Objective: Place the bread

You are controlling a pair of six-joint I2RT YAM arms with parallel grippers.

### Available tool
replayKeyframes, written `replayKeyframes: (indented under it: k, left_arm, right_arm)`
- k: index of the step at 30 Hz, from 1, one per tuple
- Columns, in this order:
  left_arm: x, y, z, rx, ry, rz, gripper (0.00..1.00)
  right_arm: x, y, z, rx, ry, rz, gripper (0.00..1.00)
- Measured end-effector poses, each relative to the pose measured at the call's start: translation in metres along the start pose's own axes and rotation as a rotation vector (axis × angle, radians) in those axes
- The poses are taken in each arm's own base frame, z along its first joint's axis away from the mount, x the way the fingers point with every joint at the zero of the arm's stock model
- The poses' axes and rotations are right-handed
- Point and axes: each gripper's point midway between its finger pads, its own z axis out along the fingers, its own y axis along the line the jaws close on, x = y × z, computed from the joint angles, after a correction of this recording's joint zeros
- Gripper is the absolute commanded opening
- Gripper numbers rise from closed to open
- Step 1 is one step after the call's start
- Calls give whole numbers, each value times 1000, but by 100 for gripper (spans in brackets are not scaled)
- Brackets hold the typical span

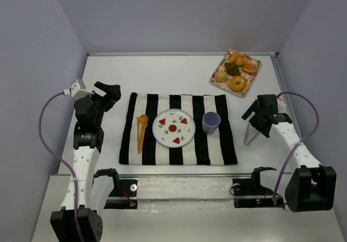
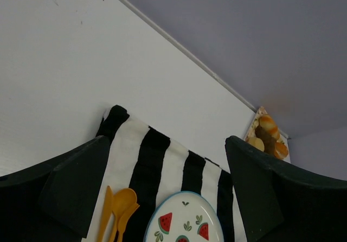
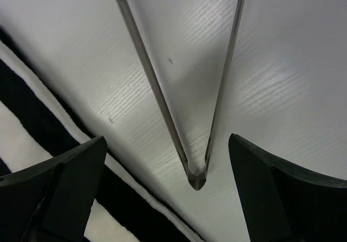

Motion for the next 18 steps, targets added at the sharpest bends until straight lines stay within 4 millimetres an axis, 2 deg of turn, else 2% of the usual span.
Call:
replayKeyframes:
  k: [10, 14, 18]
  left_arm:
    - [4, 6, 8, -18, 14, 23, 99]
    - [6, 7, 10, -15, 20, 33, 99]
    - [4, 5, 10, -6, 12, 39, 99]
  right_arm:
    - [32, -13, 48, 145, 161, -57, 100]
    - [33, -17, 58, 174, 185, -47, 100]
    - [24, -15, 67, 176, 190, -36, 100]
